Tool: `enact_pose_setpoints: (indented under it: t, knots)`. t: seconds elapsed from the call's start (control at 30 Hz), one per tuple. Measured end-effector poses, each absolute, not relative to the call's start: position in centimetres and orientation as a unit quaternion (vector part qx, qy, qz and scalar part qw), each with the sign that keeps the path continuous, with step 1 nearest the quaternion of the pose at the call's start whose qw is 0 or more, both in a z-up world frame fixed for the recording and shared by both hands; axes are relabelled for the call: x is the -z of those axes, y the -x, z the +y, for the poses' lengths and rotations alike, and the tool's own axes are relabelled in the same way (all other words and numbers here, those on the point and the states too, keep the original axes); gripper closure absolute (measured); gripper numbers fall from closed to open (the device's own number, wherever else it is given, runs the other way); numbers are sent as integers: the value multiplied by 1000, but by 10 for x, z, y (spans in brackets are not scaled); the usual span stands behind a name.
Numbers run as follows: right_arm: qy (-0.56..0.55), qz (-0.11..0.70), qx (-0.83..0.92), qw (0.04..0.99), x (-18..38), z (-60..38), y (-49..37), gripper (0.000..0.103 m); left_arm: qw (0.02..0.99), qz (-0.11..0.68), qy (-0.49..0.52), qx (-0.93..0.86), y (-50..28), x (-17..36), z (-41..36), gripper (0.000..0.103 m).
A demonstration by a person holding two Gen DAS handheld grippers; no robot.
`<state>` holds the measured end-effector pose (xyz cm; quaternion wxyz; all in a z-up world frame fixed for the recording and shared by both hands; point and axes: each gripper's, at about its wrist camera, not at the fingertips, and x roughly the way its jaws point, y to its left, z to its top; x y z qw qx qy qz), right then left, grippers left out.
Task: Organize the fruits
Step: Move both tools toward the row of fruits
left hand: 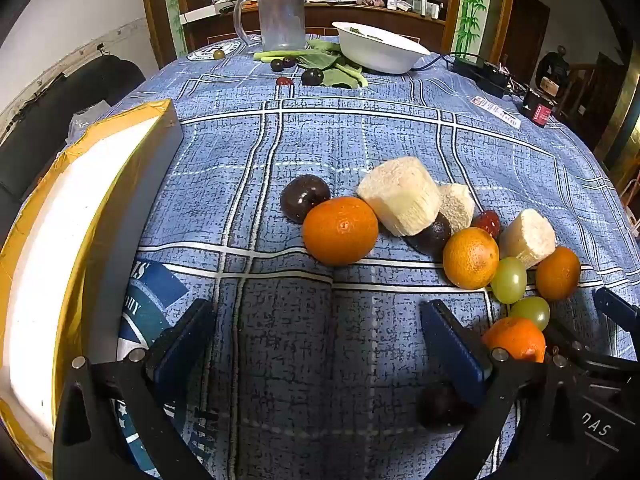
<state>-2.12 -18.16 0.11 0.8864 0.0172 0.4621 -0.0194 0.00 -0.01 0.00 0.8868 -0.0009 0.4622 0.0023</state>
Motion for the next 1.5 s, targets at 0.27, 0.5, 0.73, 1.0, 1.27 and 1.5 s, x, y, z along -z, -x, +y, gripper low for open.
enact_pose_setpoints:
  t: [0.27, 0.5, 0.73, 1.0, 1.27, 1.5]
  knots:
    - [-18, 462, 19, 886, -1, -182, 21, 1, 886, 465, 1, -3, 5, 2, -2, 0]
    - [-16, 483, 21, 875, -4, -180, 13, 1, 880, 474, 15, 21, 19, -4, 9, 0]
    - [-17, 486, 25, 874, -2, -181, 14, 1, 895, 444, 9, 38, 49, -21, 14, 0]
    - [-42, 464, 27, 884, -17, -191, 50, 1, 917, 397, 21, 36, 75, -56, 28, 0]
    - [-52, 392, 19, 918, -55, -178, 99, 1, 921, 382, 53, 47, 89, -77, 36, 0]
    - [-43, 367, 8, 929, -70, -159, 120, 1, 936, 350, 10, 43, 110, -91, 31, 0]
